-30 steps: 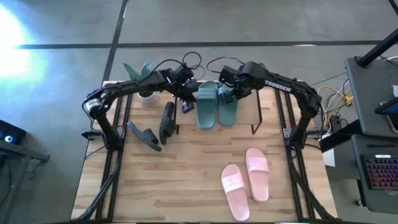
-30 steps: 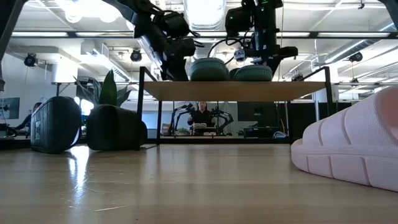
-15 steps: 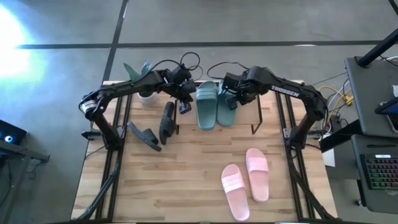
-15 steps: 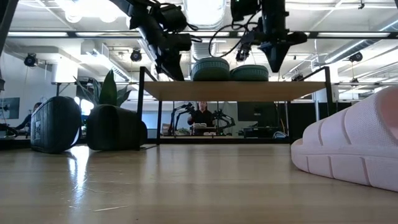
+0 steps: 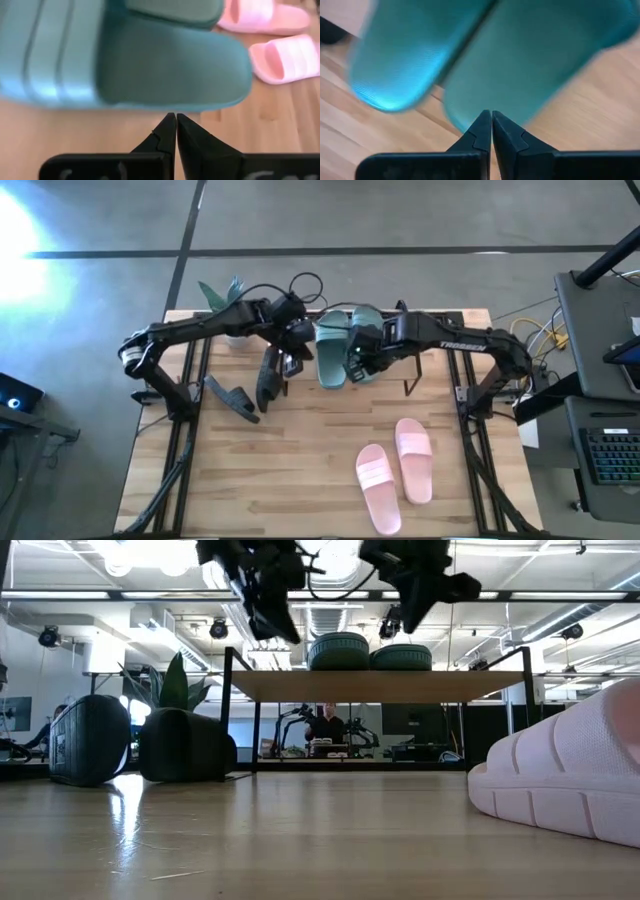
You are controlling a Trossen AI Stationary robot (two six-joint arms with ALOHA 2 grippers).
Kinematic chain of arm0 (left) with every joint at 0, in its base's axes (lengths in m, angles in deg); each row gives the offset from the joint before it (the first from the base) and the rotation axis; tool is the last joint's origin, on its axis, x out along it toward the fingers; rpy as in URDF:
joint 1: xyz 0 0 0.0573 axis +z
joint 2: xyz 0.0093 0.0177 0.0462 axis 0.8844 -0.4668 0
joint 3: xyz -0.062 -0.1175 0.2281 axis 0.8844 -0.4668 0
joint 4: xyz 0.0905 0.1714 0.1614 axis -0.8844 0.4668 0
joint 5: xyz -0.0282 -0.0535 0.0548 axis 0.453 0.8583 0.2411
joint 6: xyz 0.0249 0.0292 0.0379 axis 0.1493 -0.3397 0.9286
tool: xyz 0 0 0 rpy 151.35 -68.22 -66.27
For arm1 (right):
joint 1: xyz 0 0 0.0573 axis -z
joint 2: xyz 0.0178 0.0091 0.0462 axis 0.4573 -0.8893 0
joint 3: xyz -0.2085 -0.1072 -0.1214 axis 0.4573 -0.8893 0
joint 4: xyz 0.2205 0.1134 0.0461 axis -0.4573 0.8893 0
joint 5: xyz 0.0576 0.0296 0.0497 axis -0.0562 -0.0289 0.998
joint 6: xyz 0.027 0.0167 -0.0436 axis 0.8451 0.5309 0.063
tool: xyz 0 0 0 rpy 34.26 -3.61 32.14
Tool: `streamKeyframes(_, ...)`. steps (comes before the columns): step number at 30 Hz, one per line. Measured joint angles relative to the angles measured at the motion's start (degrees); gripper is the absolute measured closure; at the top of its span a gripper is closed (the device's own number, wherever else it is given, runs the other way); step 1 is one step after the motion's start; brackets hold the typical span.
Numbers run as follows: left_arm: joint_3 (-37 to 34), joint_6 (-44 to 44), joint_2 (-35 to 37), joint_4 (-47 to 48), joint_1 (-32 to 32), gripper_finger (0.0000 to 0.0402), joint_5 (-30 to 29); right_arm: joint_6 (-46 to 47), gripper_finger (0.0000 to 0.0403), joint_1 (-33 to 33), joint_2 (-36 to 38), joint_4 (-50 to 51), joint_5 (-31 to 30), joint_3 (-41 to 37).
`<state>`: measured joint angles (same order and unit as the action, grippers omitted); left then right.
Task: Pick and place slides into the shelf
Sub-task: Adjust the green slippers on the shelf
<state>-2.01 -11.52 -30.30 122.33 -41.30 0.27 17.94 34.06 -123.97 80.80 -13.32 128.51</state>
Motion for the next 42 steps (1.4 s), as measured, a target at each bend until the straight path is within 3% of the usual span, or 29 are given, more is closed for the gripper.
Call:
streamKeyframes(13, -0.46, 0.05, -3.97, -5.24, -3.1, 0.0401, -0.13, 1.99, 0.0394, -1.01, -1.52, -3.67, -1.06, -7.34)
streamKeyframes(30, -0.46, 0.12, -5.91, -10.43, -3.07, 0.0402, -0.59, 7.09, 0.0394, -5.32, -1.32, -2.17, -0.42, -6.73)
streamKeyframes(42, -0.46, 0.62, -5.91, -13.73, -2.77, 0.0402, -4.55, 7.82, 0.0394, -7.01, 0.66, -1.89, -2.72, -6.71)
